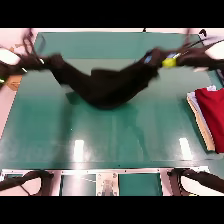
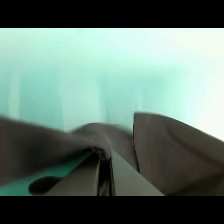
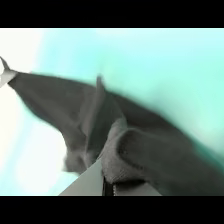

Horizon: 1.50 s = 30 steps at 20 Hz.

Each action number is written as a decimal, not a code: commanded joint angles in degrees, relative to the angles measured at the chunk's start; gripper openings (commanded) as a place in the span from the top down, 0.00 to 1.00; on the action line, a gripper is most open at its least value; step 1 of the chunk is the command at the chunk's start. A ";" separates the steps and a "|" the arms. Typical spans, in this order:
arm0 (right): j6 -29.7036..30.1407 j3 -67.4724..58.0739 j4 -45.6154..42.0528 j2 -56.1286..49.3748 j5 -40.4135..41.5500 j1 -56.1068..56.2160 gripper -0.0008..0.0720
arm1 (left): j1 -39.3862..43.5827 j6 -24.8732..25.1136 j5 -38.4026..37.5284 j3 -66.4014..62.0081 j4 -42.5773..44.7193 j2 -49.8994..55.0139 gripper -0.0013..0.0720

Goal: Fold the shirts.

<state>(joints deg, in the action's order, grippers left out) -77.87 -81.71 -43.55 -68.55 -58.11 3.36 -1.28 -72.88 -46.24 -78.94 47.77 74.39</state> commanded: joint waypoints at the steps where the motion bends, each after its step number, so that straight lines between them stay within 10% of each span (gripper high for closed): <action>1: 1.90 -8.39 0.00 10.82 -1.14 -6.29 0.96 | -0.02 0.94 -4.68 -10.69 0.42 -10.84 0.95; 12: 1.60 -5.14 -9.62 28.37 -5.62 -14.51 0.96 | -0.02 -8.24 -25.77 -12.72 9.29 -22.47 0.95; 25: 10.58 54.34 4.13 19.02 17.86 -14.45 0.96 | 0.00 -4.55 8.26 47.28 4.24 -22.47 0.95; 28: 14.08 51.04 7.13 12.52 18.01 -14.45 0.96 | -0.02 -3.06 13.70 48.00 2.82 -22.47 0.40; 30: 14.12 48.26 6.91 10.67 17.57 -14.49 0.96 | -0.02 -3.15 11.17 45.51 5.79 -22.47 0.37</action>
<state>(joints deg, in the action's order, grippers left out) -66.28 -31.97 -38.96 -54.02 -41.60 -11.11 -1.28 -77.03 -37.82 -33.91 52.25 51.94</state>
